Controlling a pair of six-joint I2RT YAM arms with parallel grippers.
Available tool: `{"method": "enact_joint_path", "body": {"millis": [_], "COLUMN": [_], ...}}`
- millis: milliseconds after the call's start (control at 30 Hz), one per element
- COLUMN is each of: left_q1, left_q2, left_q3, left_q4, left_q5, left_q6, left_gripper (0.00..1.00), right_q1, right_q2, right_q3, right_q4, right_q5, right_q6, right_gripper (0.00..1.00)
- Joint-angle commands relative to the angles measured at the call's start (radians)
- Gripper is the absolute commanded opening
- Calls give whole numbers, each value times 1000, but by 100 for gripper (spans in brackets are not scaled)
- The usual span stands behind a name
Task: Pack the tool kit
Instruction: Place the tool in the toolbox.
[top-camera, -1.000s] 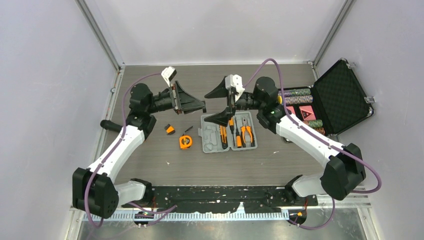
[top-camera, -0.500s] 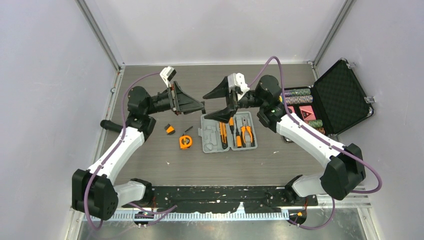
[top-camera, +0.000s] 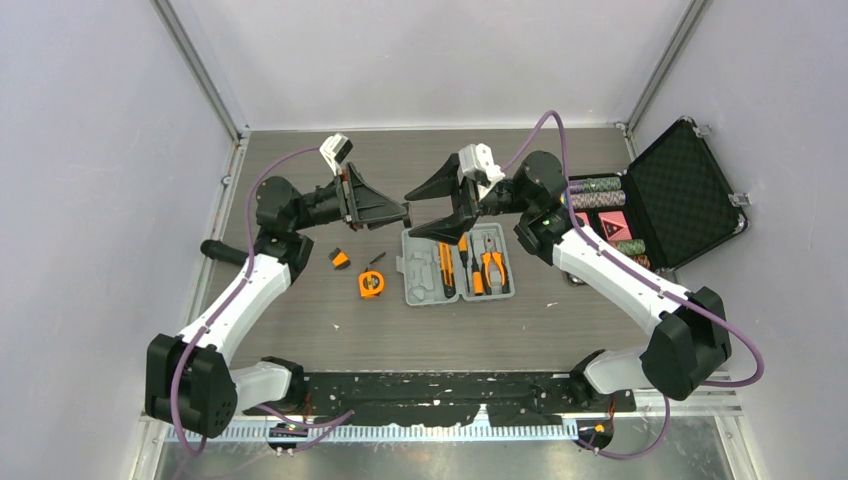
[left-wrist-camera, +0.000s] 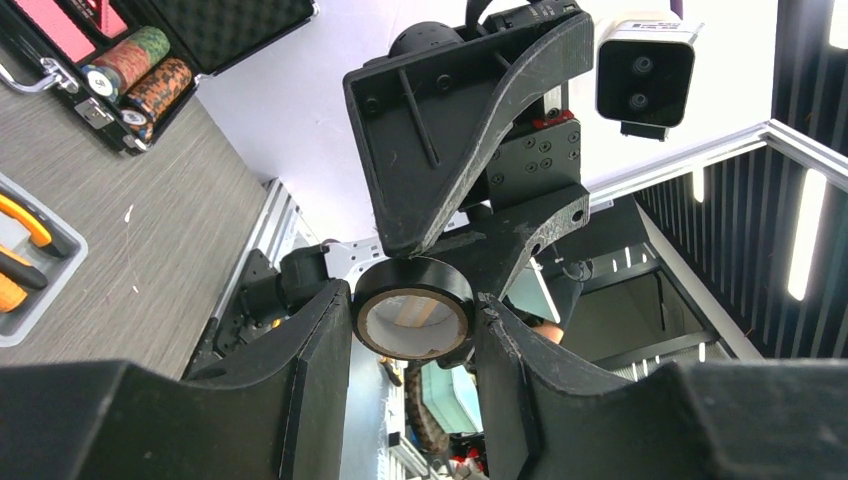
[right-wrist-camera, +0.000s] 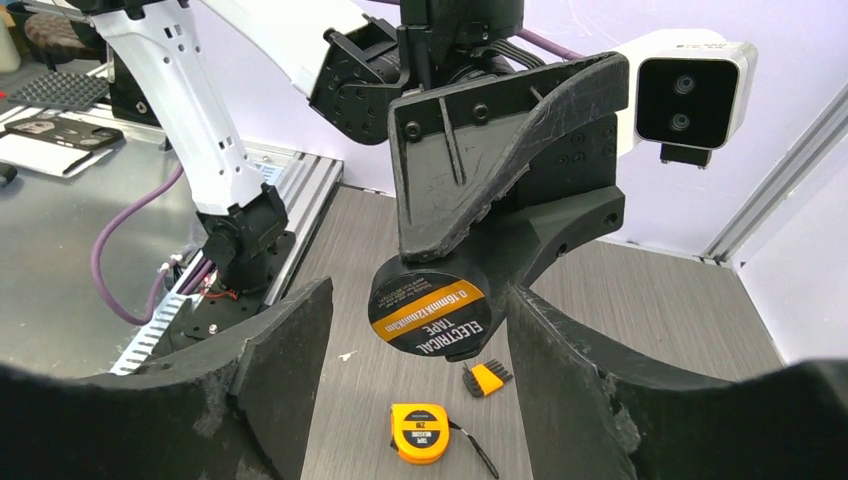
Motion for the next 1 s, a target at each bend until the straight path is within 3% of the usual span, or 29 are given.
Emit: {"method": "enact_joint_path", "body": {"millis": [0,433,833,967], "left_q1": [-3,-3,-3,-3], "left_q2": [-7,-7,5,9], "left_q3": [3,-2,-23,-28], "left_q4": [72,109,115,118], "left_q5": [15,13,3,-1], "left_q6": [-19,-52,-60,-63], "left_gripper": [43,44,44,47], "right_q1": [1,1,2,2], "right_q2": [4,23,25,26], "right_q3": [30,30,34,33], "right_q4": [75,85,110,91], "right_q5": [-21,-11,-9,-6], "right_q6": [40,51,82,74], "right_gripper": [68,65,47,34]}}
